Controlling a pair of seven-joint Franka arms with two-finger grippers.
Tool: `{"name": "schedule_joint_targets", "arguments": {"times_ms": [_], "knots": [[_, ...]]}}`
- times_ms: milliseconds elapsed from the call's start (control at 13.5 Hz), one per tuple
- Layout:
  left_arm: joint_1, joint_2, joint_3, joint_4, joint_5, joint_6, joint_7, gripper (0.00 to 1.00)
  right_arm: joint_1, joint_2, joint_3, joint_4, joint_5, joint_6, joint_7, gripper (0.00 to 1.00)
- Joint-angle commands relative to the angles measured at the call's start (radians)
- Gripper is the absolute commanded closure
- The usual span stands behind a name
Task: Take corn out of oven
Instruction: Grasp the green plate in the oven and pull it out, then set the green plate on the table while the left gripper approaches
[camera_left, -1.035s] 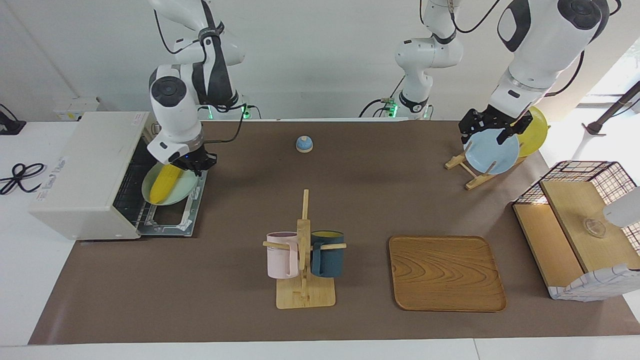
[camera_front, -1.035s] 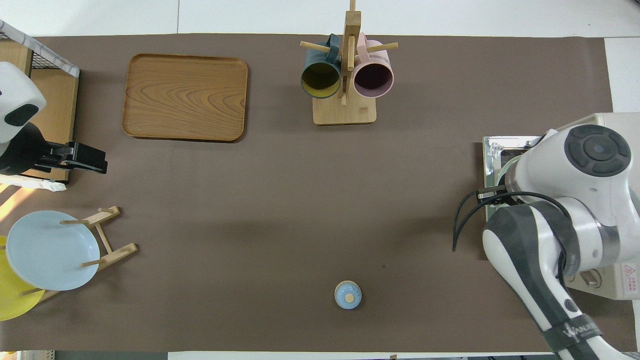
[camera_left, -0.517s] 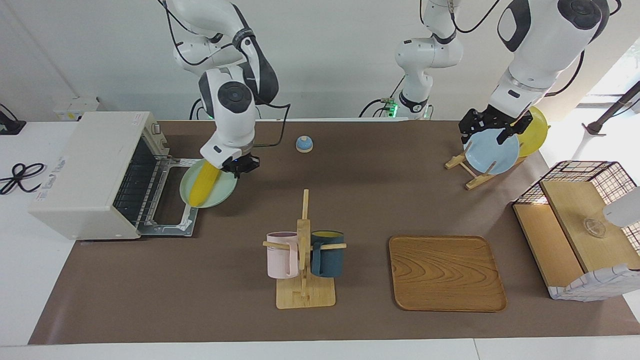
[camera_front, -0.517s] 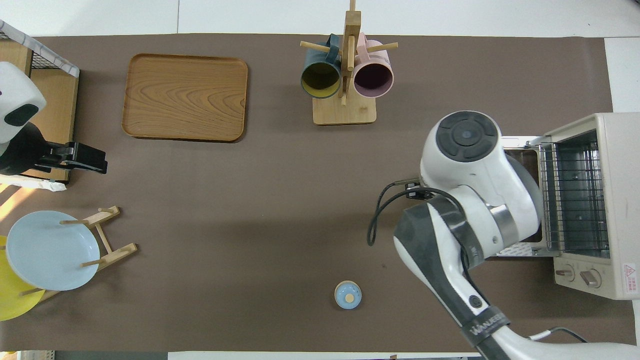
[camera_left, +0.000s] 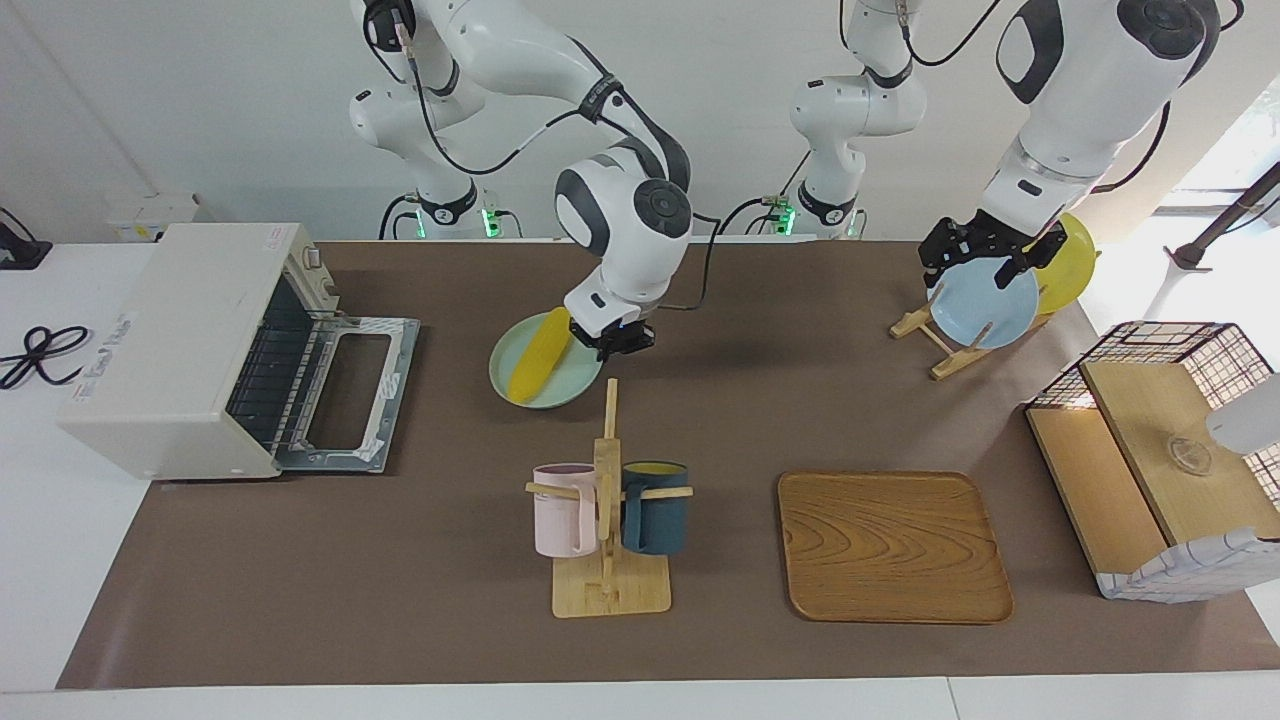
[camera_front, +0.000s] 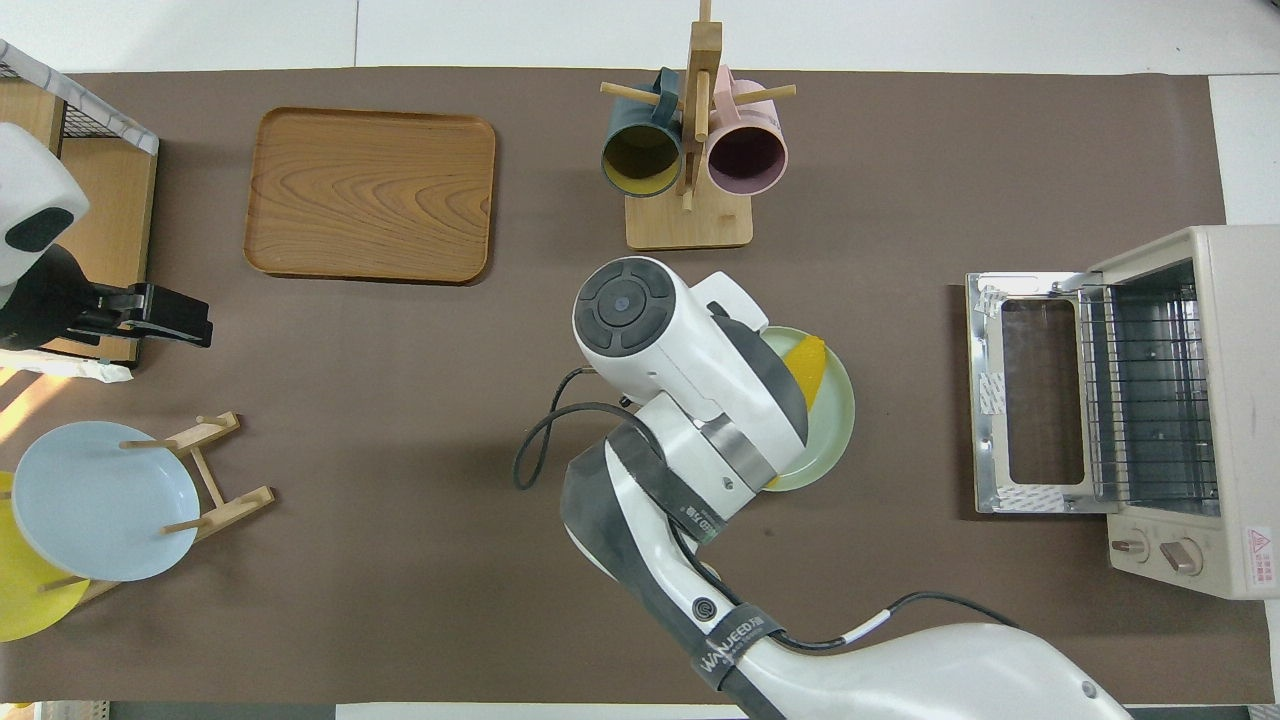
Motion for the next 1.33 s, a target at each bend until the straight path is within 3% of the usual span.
{"name": "schedule_joint_targets", "arguments": {"times_ms": [0,370,517,739,887,1035,1257], "knots": [[0.012,-0.005,-0.006,0.002,0.022,-0.01,0.005,0.0,0.016,0.041,0.004,0.015,0.037,0.069,0.076,1.0],[0.01,-0.01,-0.008,-0.006,0.022,-0.015,0.005,0.0,0.019,0.035,0.004,-0.063,0.144,0.216,0.09,1.0],[0.012,-0.01,-0.006,-0.009,0.022,-0.012,0.009,0.0,0.02,0.035,0.004,-0.057,0.146,0.239,0.09,0.76],[0.012,-0.011,-0.008,-0.009,0.022,-0.007,0.013,0.0,0.013,0.017,0.004,-0.023,0.14,0.22,0.072,0.64],[0.012,-0.01,-0.008,-0.011,0.022,0.003,0.013,0.0,-0.012,-0.031,-0.005,-0.025,0.121,0.157,0.026,0.7],[0.001,-0.01,-0.009,-0.018,0.019,0.026,0.013,0.0,-0.07,-0.089,-0.009,-0.049,0.094,0.086,-0.003,0.98],[-0.048,-0.016,-0.014,-0.051,-0.01,0.082,0.01,0.0,-0.174,-0.178,-0.009,-0.219,0.017,0.083,-0.017,1.0]]}}
